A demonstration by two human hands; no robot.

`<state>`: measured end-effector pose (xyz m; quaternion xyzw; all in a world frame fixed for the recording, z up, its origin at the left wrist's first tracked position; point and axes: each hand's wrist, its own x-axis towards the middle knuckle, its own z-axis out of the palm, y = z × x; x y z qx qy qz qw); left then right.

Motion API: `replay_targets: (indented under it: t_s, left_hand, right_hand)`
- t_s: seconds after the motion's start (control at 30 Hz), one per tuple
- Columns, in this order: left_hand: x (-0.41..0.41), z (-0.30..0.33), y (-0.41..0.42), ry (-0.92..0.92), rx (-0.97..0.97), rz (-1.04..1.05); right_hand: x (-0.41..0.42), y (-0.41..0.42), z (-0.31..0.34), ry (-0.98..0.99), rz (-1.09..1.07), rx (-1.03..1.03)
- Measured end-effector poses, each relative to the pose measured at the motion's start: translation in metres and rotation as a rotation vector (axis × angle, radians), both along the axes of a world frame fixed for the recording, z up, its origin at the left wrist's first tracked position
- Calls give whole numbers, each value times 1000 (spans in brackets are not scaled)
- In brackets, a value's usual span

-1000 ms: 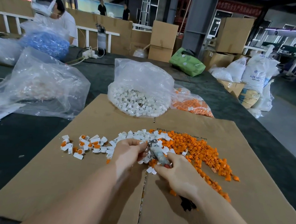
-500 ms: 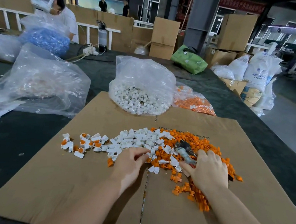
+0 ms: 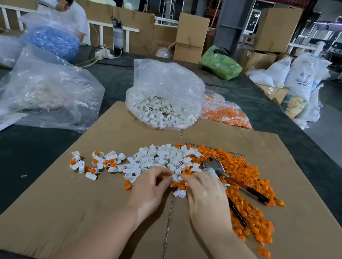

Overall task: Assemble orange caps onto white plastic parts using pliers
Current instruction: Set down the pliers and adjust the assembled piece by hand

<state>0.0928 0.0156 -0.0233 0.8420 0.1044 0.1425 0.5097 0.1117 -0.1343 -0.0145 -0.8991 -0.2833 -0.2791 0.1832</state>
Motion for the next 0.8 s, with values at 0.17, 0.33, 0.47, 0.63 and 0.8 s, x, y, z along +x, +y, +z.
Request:
replay_targets:
  t_s: [0.17,0.33,0.47,0.63,0.8]
  left_hand:
    - [-3,2,1,-3,22,-72]
    - [-10,4,-1,9,-75,-95]
    - [-13,3,-4,5,37,-188]
    - [-13,1,-2,-37,37,-131]
    - [-13,0,-2,-46,67,-131]
  right_hand:
    - [-7,13,-6,24,48,137]
    - [-8,14,-5,28,43,191]
    - [-9,12,-4,58,27,238]
    - [-10,11,-5,72,34,288]
    - [-11,10,-5,97,40,302]
